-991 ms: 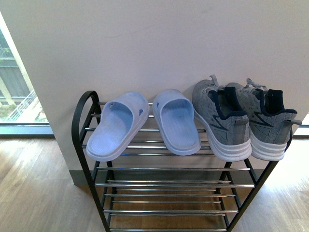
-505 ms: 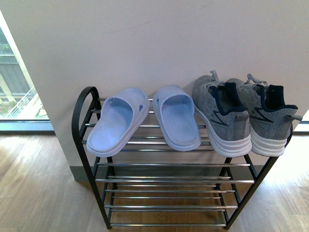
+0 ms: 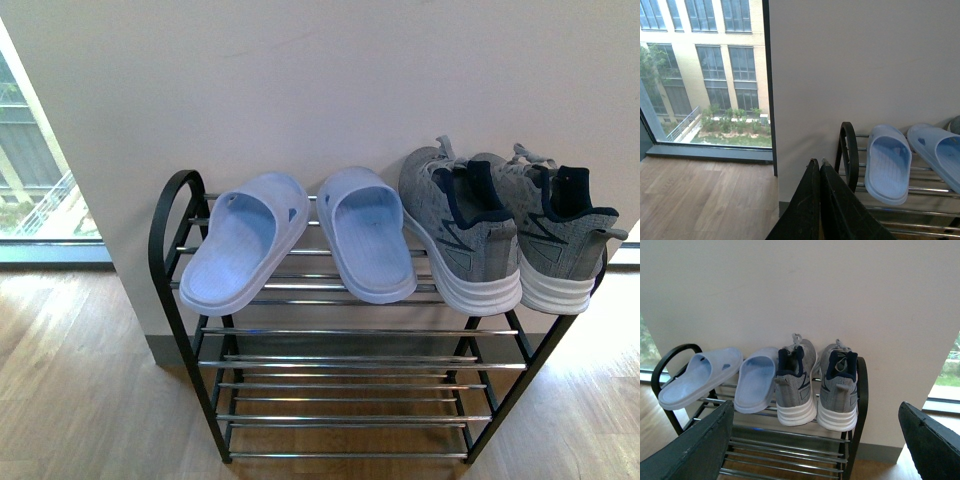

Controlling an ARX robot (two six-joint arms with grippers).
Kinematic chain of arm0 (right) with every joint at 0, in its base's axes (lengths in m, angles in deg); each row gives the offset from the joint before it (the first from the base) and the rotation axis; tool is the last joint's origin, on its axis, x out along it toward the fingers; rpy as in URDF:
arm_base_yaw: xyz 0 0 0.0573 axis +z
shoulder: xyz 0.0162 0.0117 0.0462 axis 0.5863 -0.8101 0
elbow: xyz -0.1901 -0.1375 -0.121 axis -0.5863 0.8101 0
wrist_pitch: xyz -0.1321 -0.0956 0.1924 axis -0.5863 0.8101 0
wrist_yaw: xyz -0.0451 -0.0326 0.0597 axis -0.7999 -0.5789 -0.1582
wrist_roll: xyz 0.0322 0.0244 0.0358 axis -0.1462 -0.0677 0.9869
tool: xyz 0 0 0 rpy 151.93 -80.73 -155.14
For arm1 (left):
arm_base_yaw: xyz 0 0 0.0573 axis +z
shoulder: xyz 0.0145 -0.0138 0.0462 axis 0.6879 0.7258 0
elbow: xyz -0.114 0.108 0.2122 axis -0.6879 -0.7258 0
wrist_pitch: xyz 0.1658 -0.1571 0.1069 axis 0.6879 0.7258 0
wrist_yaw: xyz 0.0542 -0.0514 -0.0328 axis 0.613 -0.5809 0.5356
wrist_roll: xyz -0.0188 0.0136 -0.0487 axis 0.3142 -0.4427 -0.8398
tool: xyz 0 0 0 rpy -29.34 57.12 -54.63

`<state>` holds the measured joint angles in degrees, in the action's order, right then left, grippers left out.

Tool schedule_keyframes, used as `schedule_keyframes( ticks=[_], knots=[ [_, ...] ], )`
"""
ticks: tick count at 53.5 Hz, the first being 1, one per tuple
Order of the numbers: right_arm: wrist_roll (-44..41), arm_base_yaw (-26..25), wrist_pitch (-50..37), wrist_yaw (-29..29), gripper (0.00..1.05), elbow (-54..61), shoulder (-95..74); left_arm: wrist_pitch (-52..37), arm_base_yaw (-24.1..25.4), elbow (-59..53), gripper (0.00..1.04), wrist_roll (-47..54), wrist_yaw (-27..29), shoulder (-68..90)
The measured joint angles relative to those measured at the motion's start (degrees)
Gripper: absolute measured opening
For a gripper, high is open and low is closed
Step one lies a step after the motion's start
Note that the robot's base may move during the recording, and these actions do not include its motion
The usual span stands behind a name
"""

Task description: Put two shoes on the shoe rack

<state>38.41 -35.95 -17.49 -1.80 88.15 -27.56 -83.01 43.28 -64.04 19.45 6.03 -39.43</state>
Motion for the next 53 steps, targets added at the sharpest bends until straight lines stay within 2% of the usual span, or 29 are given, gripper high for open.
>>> schedule_keyframes(
  ticks=[18, 24, 49, 51, 53],
  knots=[
    [0.0, 0.0, 0.0, 0.0, 0.95, 0.0, 0.0, 4.3, 0.0, 0.0, 0.01, 0.0, 0.0, -4.3],
    [0.0, 0.0, 0.0, 0.0, 0.95, 0.0, 0.0, 13.2, 0.0, 0.0, 0.01, 0.0, 0.0, -11.5],
    [0.0, 0.0, 0.0, 0.0, 0.95, 0.0, 0.0, 14.1, 0.0, 0.0, 0.01, 0.0, 0.0, -13.1],
    [0.0, 0.0, 0.0, 0.0, 0.95, 0.0, 0.0, 14.1, 0.0, 0.0, 0.04, 0.0, 0.0, -13.1],
    [0.0, 0.0, 0.0, 0.0, 0.95, 0.0, 0.0, 14.1, 0.0, 0.0, 0.11, 0.0, 0.0, -13.1]
  ],
)
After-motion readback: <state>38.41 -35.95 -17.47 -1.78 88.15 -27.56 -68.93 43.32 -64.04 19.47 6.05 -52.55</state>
